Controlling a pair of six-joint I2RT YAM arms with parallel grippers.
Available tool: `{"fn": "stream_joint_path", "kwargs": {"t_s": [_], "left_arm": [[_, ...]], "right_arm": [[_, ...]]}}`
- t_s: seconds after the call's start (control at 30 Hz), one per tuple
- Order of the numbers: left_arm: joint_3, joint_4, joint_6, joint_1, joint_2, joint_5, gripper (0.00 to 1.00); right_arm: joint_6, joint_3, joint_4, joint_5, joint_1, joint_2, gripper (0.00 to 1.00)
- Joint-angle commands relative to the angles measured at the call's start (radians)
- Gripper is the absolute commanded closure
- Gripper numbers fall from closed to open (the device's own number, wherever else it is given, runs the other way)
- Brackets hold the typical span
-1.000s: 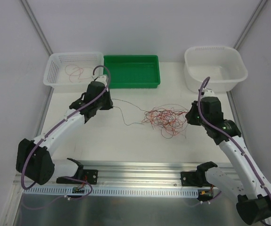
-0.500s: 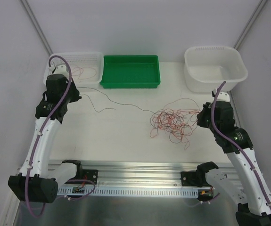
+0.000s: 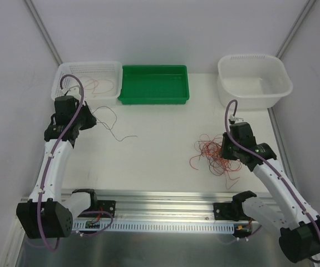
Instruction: Untangle the cables
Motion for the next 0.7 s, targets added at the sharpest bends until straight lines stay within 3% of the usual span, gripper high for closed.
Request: {"fn": "stream_joint_path", "kwargs": {"t_s": [0.0, 0.13, 0.23, 0.27, 0.37, 0.47, 0.67], "left_arm": [[0.005, 0.065, 0.011, 0.002, -0.032, 0.123, 1.00], [0.037, 0.063, -0.026, 0.002, -0.041, 0.213, 1.00], [0.079, 0.063, -0.061, -0.003, -0.032, 0.285, 1.00], [0.092, 0.062, -0.071, -0.004, -0.026, 0.301, 1.00], [0.157, 0.063, -0.120, -0.018, 0.014, 0.353, 1.00], [0.252, 0.065, -0.157, -0.047, 0.064, 0.358, 1.00], [0.508, 0.086, -0.203, -0.122, 0.234, 0.303, 1.00]], "right_arm": [[0.003, 0.038, 0.059, -0.068, 0.047, 0.037, 0.78], [-0.003, 0.060, 0.072, -0.079, 0.107, 0.080, 0.68], [-0.010, 0.066, 0.084, -0.084, 0.133, 0.072, 0.48], [-0.013, 0.069, 0.082, -0.085, 0.137, 0.060, 0.37], [-0.027, 0.081, 0.076, -0.088, 0.141, 0.017, 0.14], [-0.047, 0.092, 0.068, -0.088, 0.140, -0.044, 0.03], [-0.072, 0.095, 0.067, -0.054, 0.140, -0.156, 0.00]]}}
